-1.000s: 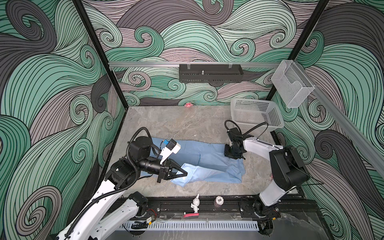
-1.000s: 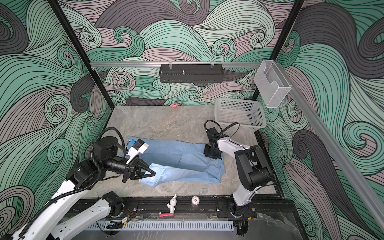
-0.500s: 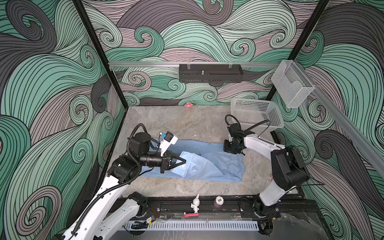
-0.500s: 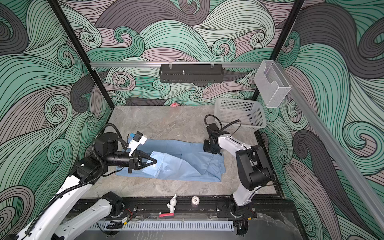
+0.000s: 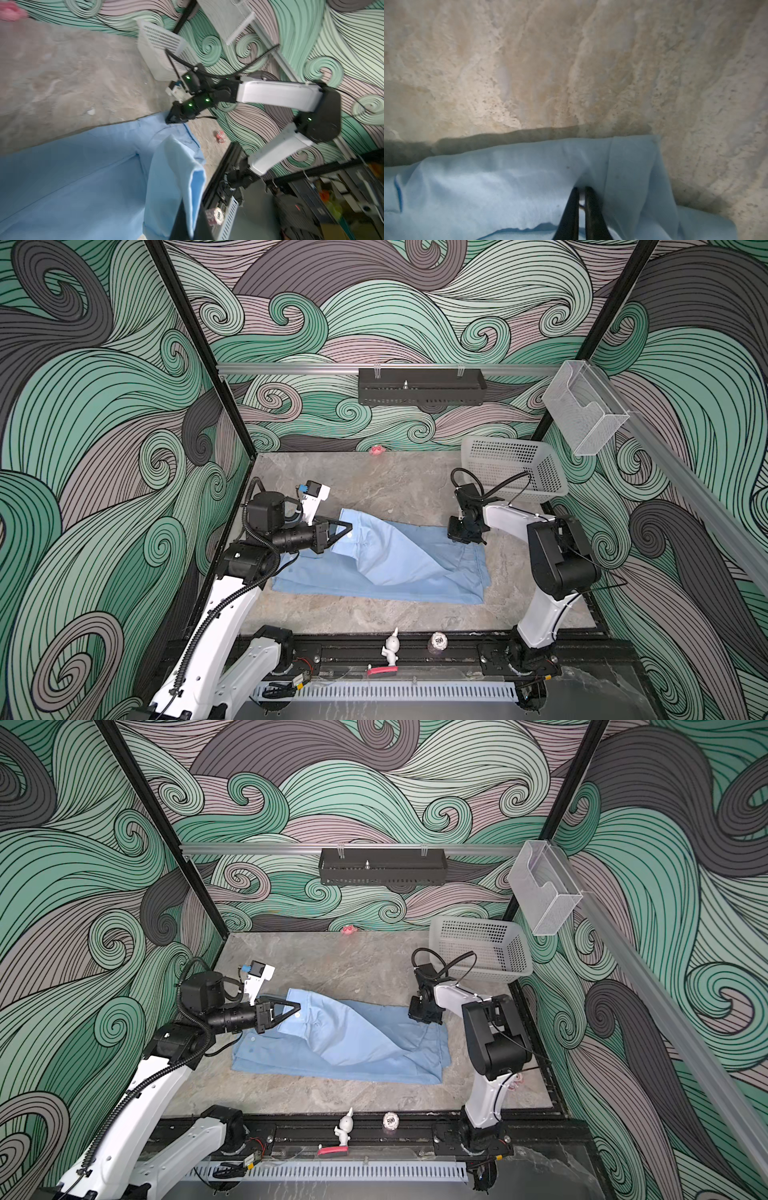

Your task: Fold and stack the long sleeve shirts

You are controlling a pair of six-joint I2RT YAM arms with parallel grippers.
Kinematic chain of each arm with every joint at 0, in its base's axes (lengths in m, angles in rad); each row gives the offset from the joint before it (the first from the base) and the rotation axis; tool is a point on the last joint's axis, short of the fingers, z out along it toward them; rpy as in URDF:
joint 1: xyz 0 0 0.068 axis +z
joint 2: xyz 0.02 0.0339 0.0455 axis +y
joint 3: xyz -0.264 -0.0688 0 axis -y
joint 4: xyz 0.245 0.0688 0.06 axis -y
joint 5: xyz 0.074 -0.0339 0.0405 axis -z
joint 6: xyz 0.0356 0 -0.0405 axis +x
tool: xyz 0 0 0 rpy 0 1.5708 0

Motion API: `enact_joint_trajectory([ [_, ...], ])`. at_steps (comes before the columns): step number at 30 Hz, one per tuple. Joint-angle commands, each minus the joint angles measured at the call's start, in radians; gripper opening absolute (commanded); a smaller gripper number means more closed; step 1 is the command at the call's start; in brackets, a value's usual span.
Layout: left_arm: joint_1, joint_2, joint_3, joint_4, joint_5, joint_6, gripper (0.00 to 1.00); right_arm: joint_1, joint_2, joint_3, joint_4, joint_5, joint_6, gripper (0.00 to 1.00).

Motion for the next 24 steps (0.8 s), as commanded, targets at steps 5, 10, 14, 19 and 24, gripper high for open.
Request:
enact_joint_trajectory([
  [5, 0.135, 0.073, 0.016, -0.067, -0.286, -0.023, 0.00, -0.039, 0.016, -0.008, -0.039, 0.055, -0.013, 0.07],
  [10, 0.183, 0.145, -0.005, -0.056, -0.365, -0.038, 0.00, -0.039, 0.021, -0.004, -0.046, 0.046, -0.008, 0.07],
  [14, 0.207, 0.195, -0.012, -0.033, -0.420, -0.042, 0.00, -0.039, 0.028, 0.000, -0.046, 0.049, -0.005, 0.07],
  [19, 0.235, 0.269, -0.006, -0.043, -0.478, -0.041, 0.00, -0.040, 0.038, 0.006, -0.046, 0.050, 0.008, 0.07],
  [24, 0.283, 0.349, 0.020, -0.106, -0.506, -0.032, 0.00, -0.040, 0.032, 0.023, -0.057, 0.047, 0.018, 0.07],
])
